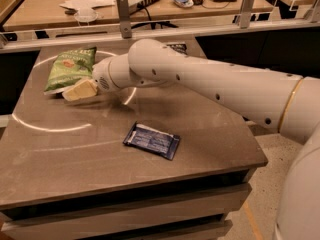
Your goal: Move green jalapeno chip bag near rxbar blueberry
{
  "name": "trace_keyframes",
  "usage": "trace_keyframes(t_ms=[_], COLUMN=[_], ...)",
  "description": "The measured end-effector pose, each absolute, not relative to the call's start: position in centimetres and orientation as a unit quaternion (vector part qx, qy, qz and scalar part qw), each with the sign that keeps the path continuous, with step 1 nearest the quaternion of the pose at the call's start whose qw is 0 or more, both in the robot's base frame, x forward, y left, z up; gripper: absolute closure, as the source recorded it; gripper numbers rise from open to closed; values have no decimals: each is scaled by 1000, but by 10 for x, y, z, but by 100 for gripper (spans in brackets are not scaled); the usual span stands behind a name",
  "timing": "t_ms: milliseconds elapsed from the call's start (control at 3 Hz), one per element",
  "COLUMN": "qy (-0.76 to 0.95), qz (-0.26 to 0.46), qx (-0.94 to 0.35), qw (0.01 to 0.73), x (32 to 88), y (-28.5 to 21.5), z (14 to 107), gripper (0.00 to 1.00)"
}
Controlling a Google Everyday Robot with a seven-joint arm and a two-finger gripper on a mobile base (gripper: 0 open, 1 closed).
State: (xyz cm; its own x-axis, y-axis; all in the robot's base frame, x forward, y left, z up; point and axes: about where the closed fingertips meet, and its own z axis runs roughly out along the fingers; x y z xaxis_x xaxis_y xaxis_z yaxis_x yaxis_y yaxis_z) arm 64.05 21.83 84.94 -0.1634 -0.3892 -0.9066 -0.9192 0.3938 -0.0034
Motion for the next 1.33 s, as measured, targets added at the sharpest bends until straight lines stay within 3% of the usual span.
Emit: trace_keyframes(t_ms=[1000, 1333], qy=[707, 711], qz=[282, 264], qx=[-476, -491], qw=[441, 429], x=[643, 635], y=[215, 190], z=[853, 867], gripper=[95, 100])
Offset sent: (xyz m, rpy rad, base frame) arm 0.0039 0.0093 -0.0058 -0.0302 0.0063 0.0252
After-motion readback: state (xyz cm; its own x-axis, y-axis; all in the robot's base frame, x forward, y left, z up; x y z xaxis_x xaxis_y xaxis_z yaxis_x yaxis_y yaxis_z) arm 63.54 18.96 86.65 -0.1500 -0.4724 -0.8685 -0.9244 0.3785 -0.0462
